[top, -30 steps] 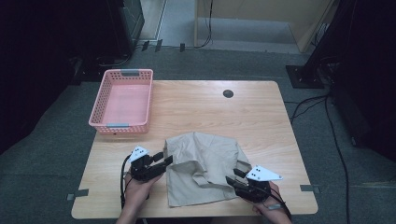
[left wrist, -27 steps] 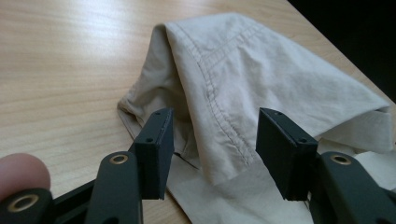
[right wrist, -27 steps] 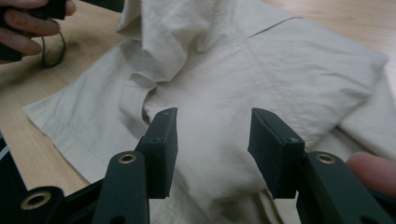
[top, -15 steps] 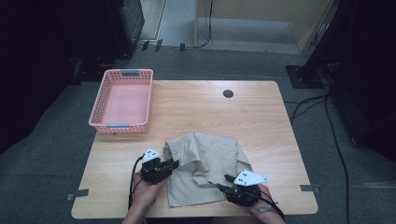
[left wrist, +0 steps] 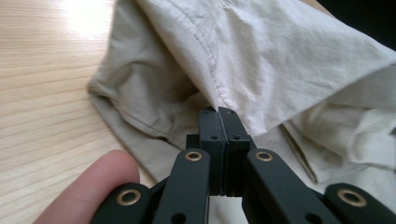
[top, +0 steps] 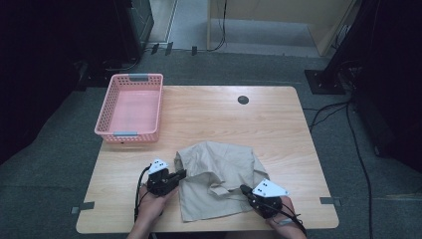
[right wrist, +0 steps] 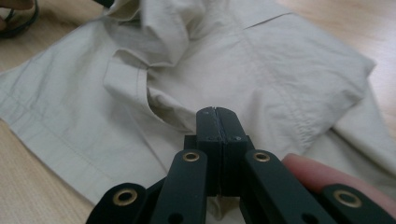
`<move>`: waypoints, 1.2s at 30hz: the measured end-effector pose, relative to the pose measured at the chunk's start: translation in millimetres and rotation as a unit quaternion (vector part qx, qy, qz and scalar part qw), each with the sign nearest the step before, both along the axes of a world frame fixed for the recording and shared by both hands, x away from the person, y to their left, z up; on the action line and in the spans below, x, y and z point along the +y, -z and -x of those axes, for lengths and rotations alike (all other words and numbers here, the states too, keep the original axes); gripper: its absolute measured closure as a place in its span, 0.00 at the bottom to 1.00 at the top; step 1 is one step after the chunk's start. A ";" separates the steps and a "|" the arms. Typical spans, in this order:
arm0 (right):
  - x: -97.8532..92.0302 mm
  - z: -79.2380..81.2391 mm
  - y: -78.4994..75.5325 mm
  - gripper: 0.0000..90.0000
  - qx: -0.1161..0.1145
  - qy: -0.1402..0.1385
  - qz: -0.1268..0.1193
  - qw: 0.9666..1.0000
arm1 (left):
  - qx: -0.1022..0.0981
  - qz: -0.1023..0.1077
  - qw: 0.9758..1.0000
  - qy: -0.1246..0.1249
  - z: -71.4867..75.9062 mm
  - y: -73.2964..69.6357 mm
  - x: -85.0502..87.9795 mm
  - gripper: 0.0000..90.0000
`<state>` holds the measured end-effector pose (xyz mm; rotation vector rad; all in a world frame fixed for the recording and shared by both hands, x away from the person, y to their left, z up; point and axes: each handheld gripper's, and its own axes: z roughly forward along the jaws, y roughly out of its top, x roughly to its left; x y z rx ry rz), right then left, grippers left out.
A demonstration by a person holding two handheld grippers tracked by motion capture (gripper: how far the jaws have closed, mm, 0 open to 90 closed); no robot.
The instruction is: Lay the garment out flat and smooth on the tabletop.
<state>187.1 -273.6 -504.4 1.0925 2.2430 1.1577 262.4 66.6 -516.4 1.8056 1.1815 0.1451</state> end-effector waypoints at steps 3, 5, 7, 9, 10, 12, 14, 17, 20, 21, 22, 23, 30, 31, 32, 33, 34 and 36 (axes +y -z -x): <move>-9.5 -2.2 -7.3 1.00 -0.010 0.015 -0.010 1.000 | 0.000 -0.001 1.000 -0.007 -1.5 -0.3 5.7 1.00; -17.8 -3.8 -12.7 1.00 -0.015 0.028 -0.022 0.999 | 0.000 -0.002 1.000 -0.012 -2.5 -0.5 9.0 1.00; -26.9 -5.3 -17.9 1.00 -0.023 0.044 -0.031 0.998 | 0.000 -0.003 1.000 -0.015 -3.3 -0.5 11.5 1.00; -36.2 -6.3 -22.9 1.00 -0.028 0.060 -0.041 0.997 | -0.001 -0.005 1.000 -0.019 -3.7 -0.4 13.2 1.00; -40.5 -6.9 -25.1 1.00 -0.031 0.069 -0.046 0.996 | -0.002 -0.007 1.000 -0.021 -3.8 -0.4 14.0 1.00; -49.4 -8.3 -28.7 1.00 -0.037 0.087 -0.054 0.994 | -0.003 -0.010 1.000 -0.022 -4.2 -0.6 15.9 1.00; -57.9 -9.7 -30.9 1.00 -0.042 0.103 -0.059 0.992 | -0.003 -0.010 1.000 -0.025 -4.4 -0.7 17.2 1.00; -68.4 -12.2 -30.6 1.00 -0.041 0.126 -0.064 0.989 | -0.005 -0.018 1.000 -0.024 -4.3 -0.6 17.8 1.00; -74.5 -14.8 -26.4 1.00 -0.039 0.138 -0.059 0.988 | -0.006 -0.031 0.999 -0.019 -4.1 0.7 16.7 1.00; -74.7 -15.3 -23.8 1.00 -0.035 0.139 -0.052 0.988 | -0.007 -0.035 0.999 -0.019 -3.9 1.5 15.7 1.00; -74.4 -16.3 -20.0 1.00 -0.034 0.136 -0.041 0.989 | -0.007 -0.042 0.999 -0.018 -3.8 2.1 15.2 1.00; -73.6 -17.7 -15.2 1.00 -0.028 0.131 -0.026 0.991 | -0.006 -0.048 0.999 -0.018 -3.9 3.0 14.9 1.00; -67.8 -21.3 14.3 1.00 0.030 0.078 0.036 0.996 | 0.003 -0.066 0.998 -0.020 -5.3 8.3 18.3 1.00; -67.2 -20.6 15.2 1.00 0.032 0.070 0.040 0.996 | 0.003 -0.066 0.998 -0.020 -5.4 8.5 18.8 1.00; -66.7 -19.7 15.3 1.00 0.034 0.063 0.042 0.997 | 0.004 -0.065 0.998 -0.020 -5.4 8.6 18.9 1.00; -66.4 -18.7 15.3 1.00 0.035 0.055 0.044 0.997 | 0.004 -0.066 0.998 -0.020 -5.3 8.6 19.3 1.00; -66.2 -17.5 15.1 1.00 0.040 0.048 0.046 0.997 | 0.004 -0.065 0.998 -0.019 -5.2 8.6 19.7 1.00; -66.4 -14.7 14.8 1.00 0.048 0.031 0.050 0.997 | 0.007 -0.065 0.998 -0.011 -4.9 8.8 21.0 1.00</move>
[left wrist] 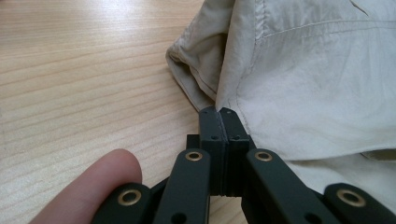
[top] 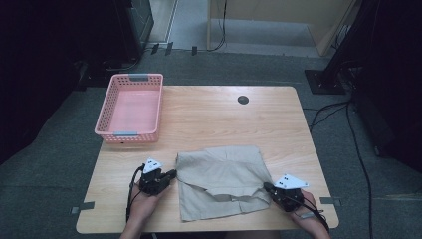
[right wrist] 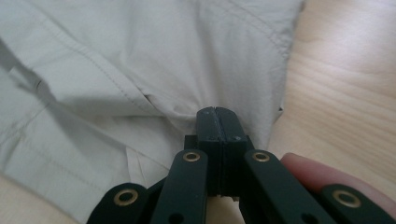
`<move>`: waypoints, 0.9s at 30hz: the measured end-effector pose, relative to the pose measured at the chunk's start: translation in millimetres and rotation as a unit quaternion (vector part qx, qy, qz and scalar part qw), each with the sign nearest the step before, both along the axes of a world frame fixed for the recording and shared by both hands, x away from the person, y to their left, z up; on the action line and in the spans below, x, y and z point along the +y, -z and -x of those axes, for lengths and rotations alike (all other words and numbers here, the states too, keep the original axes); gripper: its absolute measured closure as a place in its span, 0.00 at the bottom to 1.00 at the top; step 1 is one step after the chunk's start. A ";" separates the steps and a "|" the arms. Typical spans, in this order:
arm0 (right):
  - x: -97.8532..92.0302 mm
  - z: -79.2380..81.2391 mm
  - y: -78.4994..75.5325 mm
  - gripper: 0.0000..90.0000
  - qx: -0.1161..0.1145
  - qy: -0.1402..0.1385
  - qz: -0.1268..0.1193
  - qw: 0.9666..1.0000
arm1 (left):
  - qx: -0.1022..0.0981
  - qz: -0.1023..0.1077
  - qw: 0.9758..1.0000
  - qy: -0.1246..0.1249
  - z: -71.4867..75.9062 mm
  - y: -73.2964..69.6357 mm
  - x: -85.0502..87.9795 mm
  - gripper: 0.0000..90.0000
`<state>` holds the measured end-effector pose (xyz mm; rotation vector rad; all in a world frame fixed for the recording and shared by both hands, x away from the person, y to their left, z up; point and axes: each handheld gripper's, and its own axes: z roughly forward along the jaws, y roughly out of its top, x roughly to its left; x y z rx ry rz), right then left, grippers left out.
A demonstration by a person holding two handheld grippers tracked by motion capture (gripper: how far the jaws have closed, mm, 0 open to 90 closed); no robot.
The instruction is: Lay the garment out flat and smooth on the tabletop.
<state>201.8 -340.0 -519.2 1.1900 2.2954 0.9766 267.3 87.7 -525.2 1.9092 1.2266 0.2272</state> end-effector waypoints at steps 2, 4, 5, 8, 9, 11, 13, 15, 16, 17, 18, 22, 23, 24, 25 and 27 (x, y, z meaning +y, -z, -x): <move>-1.3 4.4 -0.3 1.00 0.014 -0.014 0.000 1.000 | 0.004 -0.001 1.000 0.008 0.5 0.6 0.5 1.00; -3.8 9.5 -0.3 1.00 0.026 -0.027 -0.003 0.999 | 0.008 0.001 1.000 0.016 1.8 0.7 0.6 1.00; -5.0 12.7 0.0 1.00 0.031 -0.033 -0.003 0.999 | 0.009 0.001 1.000 0.021 2.7 0.8 0.4 1.00; -9.7 23.1 -0.7 1.00 0.041 -0.053 -0.006 0.998 | 0.014 0.005 0.999 0.041 5.7 1.2 -0.8 1.00; -11.3 26.1 -1.1 1.00 0.041 -0.060 -0.002 0.997 | 0.016 0.006 0.999 0.050 6.9 1.2 -1.0 1.00; -13.9 32.0 -3.0 1.00 0.049 -0.071 -0.003 0.996 | 0.021 0.007 0.997 0.073 10.3 1.1 -1.5 1.00; -16.5 36.7 -7.3 1.00 0.046 -0.080 -0.016 0.996 | 0.025 0.008 0.996 0.083 12.7 0.0 -1.0 1.00; -19.4 38.5 -13.9 1.00 0.034 -0.079 -0.039 0.996 | 0.021 0.016 0.995 0.091 13.3 -2.7 1.4 1.00; -20.5 38.0 -17.9 1.00 0.025 -0.077 -0.051 0.995 | 0.019 0.022 0.995 0.093 13.0 -4.7 2.9 1.00; -21.7 37.1 -22.3 1.00 0.016 -0.072 -0.061 0.995 | 0.018 0.029 0.995 0.092 12.3 -6.9 4.2 1.00; -22.2 36.0 -26.6 1.00 0.008 -0.067 -0.073 0.995 | 0.017 0.036 0.995 0.093 11.3 -9.1 5.5 1.00; -24.1 28.4 -44.3 1.00 -0.040 -0.036 -0.123 0.991 | 0.016 0.062 0.993 0.095 5.1 -16.7 8.2 1.00; -25.5 24.8 -48.4 1.00 -0.051 -0.025 -0.138 0.989 | 0.019 0.074 0.992 0.097 3.0 -17.8 9.2 1.00; -26.6 20.8 -52.3 1.00 -0.060 -0.011 -0.147 0.987 | 0.024 0.089 0.991 0.098 1.1 -18.6 10.2 1.00; -27.3 16.6 -55.7 1.00 -0.068 0.004 -0.152 0.986 | 0.026 0.102 0.989 0.101 -0.9 -19.1 11.0 1.00; -27.5 7.2 -61.3 1.00 -0.082 0.027 -0.155 0.984 | 0.030 0.111 0.988 0.099 -5.6 -19.8 13.3 1.00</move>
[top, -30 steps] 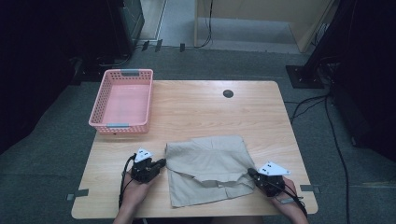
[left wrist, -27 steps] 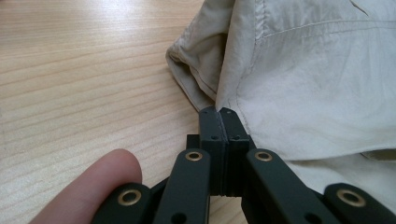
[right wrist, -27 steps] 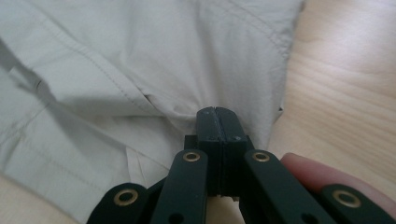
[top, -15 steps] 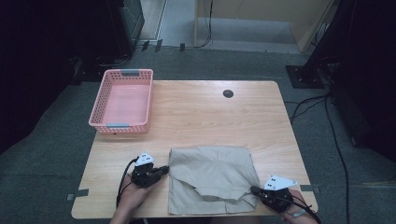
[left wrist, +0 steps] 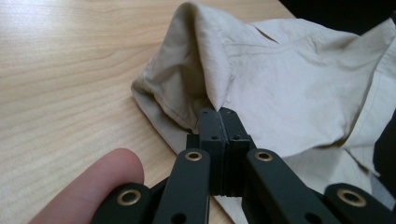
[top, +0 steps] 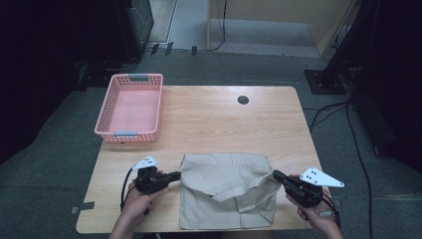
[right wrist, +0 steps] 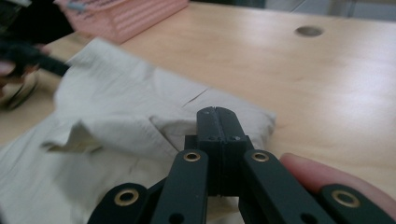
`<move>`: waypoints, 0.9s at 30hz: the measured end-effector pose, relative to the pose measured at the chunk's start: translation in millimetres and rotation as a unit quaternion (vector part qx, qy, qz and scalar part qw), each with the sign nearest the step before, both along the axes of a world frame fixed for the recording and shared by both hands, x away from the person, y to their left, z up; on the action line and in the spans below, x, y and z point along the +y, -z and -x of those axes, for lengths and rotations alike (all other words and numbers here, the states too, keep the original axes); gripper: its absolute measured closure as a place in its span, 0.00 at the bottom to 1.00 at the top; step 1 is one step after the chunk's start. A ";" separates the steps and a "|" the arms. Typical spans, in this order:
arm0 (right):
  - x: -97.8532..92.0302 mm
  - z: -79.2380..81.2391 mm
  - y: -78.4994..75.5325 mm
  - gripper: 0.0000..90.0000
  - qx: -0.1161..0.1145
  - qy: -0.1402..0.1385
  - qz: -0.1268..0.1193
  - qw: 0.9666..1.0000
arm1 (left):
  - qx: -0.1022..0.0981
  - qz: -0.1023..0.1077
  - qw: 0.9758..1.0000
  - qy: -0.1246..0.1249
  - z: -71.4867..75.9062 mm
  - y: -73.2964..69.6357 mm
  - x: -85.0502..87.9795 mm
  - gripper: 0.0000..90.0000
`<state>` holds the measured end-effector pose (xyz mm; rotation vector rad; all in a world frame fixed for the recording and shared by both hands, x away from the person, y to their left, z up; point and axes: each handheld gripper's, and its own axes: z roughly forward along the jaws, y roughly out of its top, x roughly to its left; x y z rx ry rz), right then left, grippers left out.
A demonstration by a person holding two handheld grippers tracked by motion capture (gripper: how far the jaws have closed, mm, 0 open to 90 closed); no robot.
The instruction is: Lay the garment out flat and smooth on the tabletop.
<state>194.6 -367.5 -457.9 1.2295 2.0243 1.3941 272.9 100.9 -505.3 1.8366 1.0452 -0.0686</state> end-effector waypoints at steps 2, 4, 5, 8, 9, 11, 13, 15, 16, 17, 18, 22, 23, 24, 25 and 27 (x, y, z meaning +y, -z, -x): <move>0.2 -11.9 -3.7 1.00 -0.004 0.018 -0.005 1.000 | 0.004 0.011 1.000 -0.009 -6.2 -0.4 3.4 1.00; 1.6 -25.7 -5.8 1.00 0.002 0.036 -0.011 0.999 | 0.016 0.035 0.999 -0.020 -13.0 0.4 7.3 1.00; 2.6 -32.9 -6.4 1.00 0.004 0.046 -0.011 0.999 | 0.021 0.047 0.998 -0.025 -15.8 1.4 8.4 1.00; 6.9 -53.0 -8.2 1.00 0.009 0.068 -0.012 0.998 | 0.027 0.058 0.997 -0.036 -21.5 5.2 8.5 1.00; 7.7 -59.6 -9.2 1.00 0.010 0.075 -0.011 0.997 | 0.029 0.059 0.997 -0.042 -23.6 6.8 8.9 1.00; 8.3 -73.8 -12.0 1.00 0.013 0.087 -0.015 0.996 | 0.037 0.070 0.995 -0.055 -27.7 9.2 10.9 1.00; 9.8 -87.8 -14.0 1.00 0.018 0.094 -0.016 0.995 | 0.041 0.082 0.994 -0.065 -31.0 10.3 13.0 1.00; 12.0 -98.6 -14.8 1.00 0.021 0.096 -0.010 0.995 | 0.044 0.094 0.992 -0.076 -34.2 9.9 14.4 1.00; 13.4 -105.0 -15.1 1.00 0.023 0.097 -0.008 0.995 | 0.041 0.103 0.990 -0.084 -36.0 9.2 15.7 1.00; 15.6 -112.9 -15.8 1.00 0.027 0.098 -0.006 0.995 | 0.042 0.113 0.989 -0.089 -36.7 8.8 16.5 1.00; 16.9 -117.9 -16.3 1.00 0.030 0.099 -0.006 0.995 | 0.041 0.135 0.985 -0.096 -37.7 8.7 18.6 1.00; 29.8 -156.0 -14.1 1.00 0.068 0.106 -0.011 0.992 | 0.045 0.204 0.967 -0.147 -39.0 12.7 30.9 0.96; 32.8 -165.1 -12.7 1.00 0.075 0.109 -0.006 0.991 | 0.043 0.205 0.965 -0.159 -39.1 13.4 33.5 0.95; 34.9 -173.8 -11.6 1.00 0.083 0.116 -0.004 0.990 | 0.042 0.203 0.964 -0.169 -39.2 14.1 36.1 0.94; 35.7 -182.6 -10.3 1.00 0.092 0.124 -0.006 0.988 | 0.040 0.202 0.963 -0.175 -39.1 14.5 37.8 0.94; 34.7 -194.8 -8.0 1.00 0.109 0.140 -0.016 0.984 | 0.035 0.197 0.963 -0.180 -39.0 15.0 40.0 0.91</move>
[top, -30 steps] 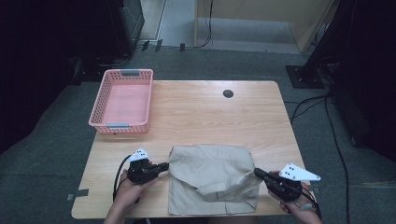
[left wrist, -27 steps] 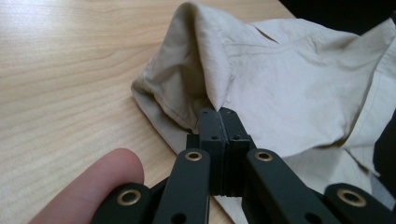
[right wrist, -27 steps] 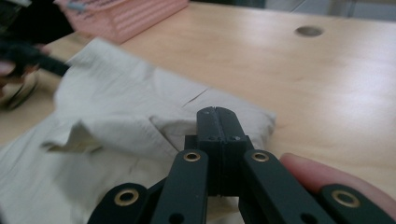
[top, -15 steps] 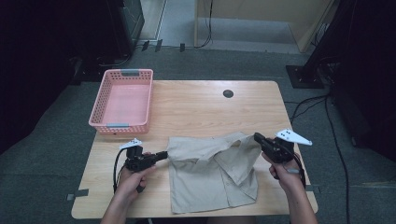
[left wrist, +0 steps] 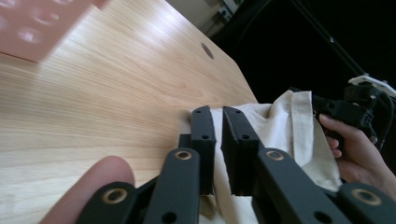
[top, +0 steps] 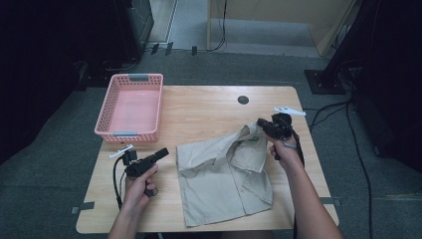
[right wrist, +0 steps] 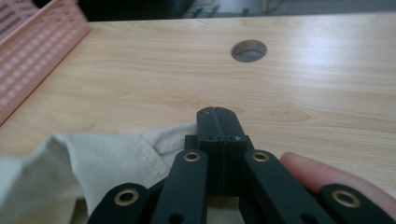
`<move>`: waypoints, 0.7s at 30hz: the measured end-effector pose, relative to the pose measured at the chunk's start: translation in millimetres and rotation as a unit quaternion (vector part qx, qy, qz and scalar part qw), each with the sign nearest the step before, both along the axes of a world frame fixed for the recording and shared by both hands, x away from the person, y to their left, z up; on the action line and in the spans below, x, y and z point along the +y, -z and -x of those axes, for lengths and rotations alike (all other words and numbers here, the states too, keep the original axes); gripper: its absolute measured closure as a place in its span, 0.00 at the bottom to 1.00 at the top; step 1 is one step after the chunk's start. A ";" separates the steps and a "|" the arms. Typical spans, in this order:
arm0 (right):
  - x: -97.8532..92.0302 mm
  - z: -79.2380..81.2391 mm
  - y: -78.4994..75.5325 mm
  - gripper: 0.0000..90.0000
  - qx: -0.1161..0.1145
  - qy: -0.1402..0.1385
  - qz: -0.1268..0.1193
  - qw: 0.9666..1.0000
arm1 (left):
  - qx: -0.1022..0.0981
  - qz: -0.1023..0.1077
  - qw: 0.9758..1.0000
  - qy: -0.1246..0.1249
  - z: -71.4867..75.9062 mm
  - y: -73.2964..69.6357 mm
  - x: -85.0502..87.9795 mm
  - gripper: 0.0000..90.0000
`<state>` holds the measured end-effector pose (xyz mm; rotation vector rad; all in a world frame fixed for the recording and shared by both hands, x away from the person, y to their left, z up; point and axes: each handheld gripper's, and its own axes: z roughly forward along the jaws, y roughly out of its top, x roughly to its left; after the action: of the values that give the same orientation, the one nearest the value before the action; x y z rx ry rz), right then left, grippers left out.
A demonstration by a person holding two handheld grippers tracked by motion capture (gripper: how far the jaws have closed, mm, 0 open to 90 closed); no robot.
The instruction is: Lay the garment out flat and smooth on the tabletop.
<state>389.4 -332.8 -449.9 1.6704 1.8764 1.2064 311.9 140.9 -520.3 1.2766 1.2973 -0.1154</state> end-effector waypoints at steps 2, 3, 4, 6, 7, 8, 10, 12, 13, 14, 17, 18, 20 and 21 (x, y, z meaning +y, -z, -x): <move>-2.5 -14.1 4.4 0.87 0.011 0.022 -0.003 1.000 | -0.006 -0.017 1.000 -0.002 0.6 -0.7 0.4 0.82; -3.4 -18.3 6.2 0.83 0.014 0.024 -0.005 1.000 | -0.009 -0.022 1.000 -0.005 1.0 -1.2 0.5 0.79; -4.1 -20.5 7.2 0.79 0.016 0.024 -0.007 1.000 | -0.012 -0.030 0.999 -0.007 1.5 -1.8 0.2 0.77; -5.6 -22.9 8.0 0.73 0.017 0.025 -0.018 0.999 | -0.022 -0.051 0.998 0.001 2.6 -3.1 -2.0 0.71; -6.3 -22.6 7.6 0.72 0.017 0.025 -0.019 0.999 | -0.019 -0.067 0.997 0.014 2.2 -4.3 -4.0 0.68; -7.2 -22.2 7.5 0.71 0.014 0.022 -0.014 1.000 | -0.017 -0.087 0.996 0.032 2.1 -6.4 -7.7 0.65; -9.5 -20.6 7.1 0.70 0.012 0.019 -0.010 1.000 | -0.024 -0.104 0.993 0.051 4.0 -9.8 -13.6 0.61; -13.3 -18.8 7.6 0.70 0.014 0.018 -0.016 1.000 | -0.030 -0.128 0.989 0.069 7.0 -13.1 -20.9 0.58; -14.3 -18.4 8.0 0.70 0.015 0.018 -0.019 1.000 | -0.029 -0.145 0.986 0.082 8.8 -14.3 -25.8 0.57; -15.4 -17.6 8.5 0.71 0.017 0.017 -0.020 1.000 | -0.028 -0.162 0.982 0.098 10.6 -14.8 -31.0 0.56; -15.6 -14.9 8.9 0.77 0.014 0.012 -0.018 1.000 | -0.030 -0.205 0.969 0.135 18.2 -15.3 -46.7 0.53; -15.1 -14.1 8.9 0.80 0.014 0.010 -0.018 1.000 | -0.032 -0.218 0.965 0.139 20.9 -15.6 -51.2 0.53; -13.1 -13.0 9.1 0.86 0.014 0.006 -0.013 1.000 | -0.034 -0.250 0.957 0.147 26.1 -16.1 -59.5 0.54; -11.8 -12.5 9.1 0.89 0.015 0.003 -0.008 1.000 | -0.032 -0.267 0.952 0.149 28.4 -15.9 -64.0 0.54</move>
<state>401.9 -344.6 -459.0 1.7098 1.8836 1.2025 283.4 76.9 -504.4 1.9210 1.1050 0.0713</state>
